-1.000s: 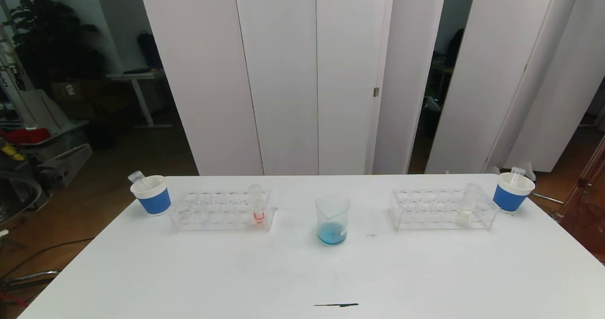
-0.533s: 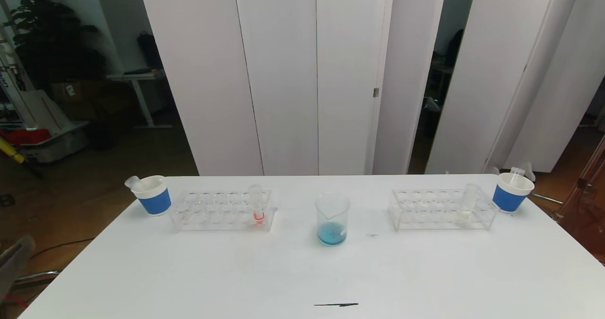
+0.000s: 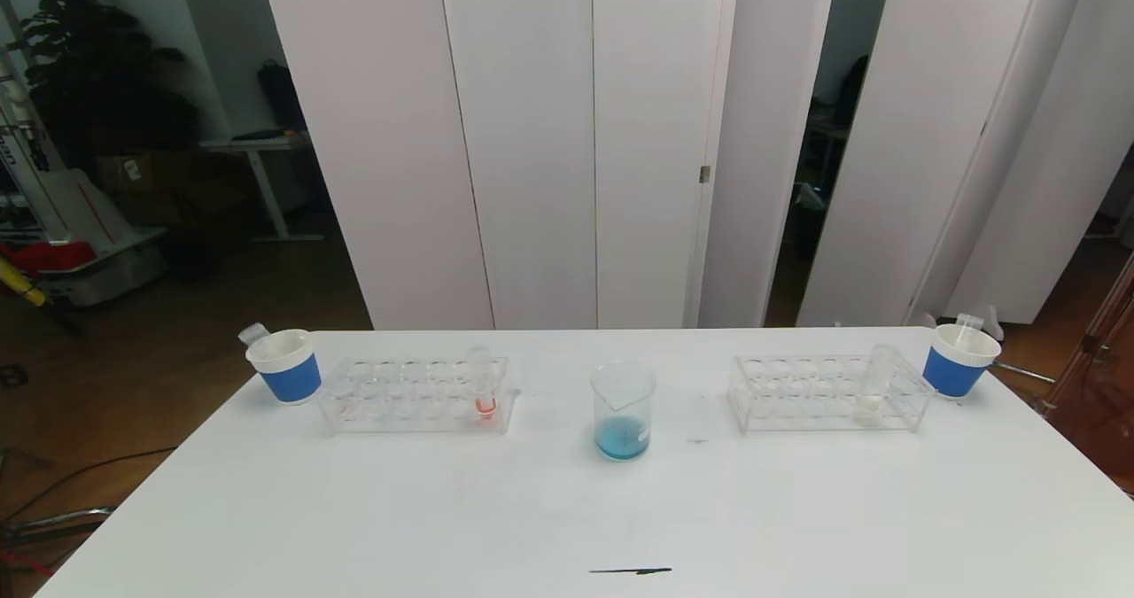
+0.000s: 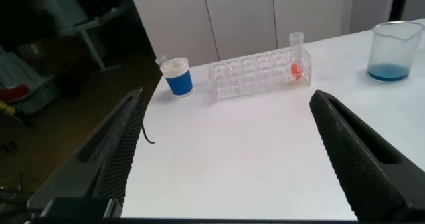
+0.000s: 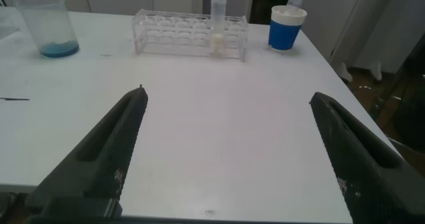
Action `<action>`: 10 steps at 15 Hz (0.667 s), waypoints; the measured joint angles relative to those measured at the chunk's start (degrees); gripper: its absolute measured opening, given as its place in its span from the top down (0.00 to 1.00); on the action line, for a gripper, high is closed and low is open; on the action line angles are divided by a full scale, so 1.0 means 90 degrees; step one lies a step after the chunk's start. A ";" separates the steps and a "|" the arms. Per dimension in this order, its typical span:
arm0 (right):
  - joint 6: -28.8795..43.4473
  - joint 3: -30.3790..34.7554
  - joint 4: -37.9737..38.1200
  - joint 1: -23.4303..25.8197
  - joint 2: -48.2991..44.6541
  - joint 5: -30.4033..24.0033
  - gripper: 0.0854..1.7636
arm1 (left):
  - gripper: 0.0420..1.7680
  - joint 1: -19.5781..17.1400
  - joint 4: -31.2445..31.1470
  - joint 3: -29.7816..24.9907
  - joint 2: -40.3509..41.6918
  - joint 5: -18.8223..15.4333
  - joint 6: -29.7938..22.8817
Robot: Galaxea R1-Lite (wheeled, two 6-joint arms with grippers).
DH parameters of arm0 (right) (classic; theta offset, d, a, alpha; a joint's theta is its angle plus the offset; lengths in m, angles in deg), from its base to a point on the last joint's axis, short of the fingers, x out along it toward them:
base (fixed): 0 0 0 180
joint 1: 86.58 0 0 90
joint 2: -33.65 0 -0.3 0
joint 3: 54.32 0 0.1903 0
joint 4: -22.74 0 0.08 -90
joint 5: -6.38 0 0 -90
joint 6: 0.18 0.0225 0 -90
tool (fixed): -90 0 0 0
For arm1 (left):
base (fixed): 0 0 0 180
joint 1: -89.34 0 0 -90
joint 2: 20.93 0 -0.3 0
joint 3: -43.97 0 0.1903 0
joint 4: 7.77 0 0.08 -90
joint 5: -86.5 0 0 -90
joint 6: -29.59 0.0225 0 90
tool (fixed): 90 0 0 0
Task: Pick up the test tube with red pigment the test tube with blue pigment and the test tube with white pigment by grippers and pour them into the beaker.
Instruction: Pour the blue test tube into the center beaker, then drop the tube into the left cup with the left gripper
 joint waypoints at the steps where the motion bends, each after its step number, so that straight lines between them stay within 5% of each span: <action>1: 0.0000 0.0000 -0.0003 0.0000 0.0000 0.0003 0.01 | 0.01 -0.0004 -0.0172 -0.0150 0.0260 -0.0183 -0.0083; 6: -0.0003 0.0000 -0.0009 0.0000 0.0000 0.0000 0.01 | 0.01 -0.0026 0.0528 -0.1355 0.0768 -0.0356 -0.0750; 10: -0.0003 0.0000 -0.0007 0.0000 0.0000 0.0003 0.01 | 0.01 -0.0028 0.0314 -0.1639 0.0814 -0.0320 -0.0974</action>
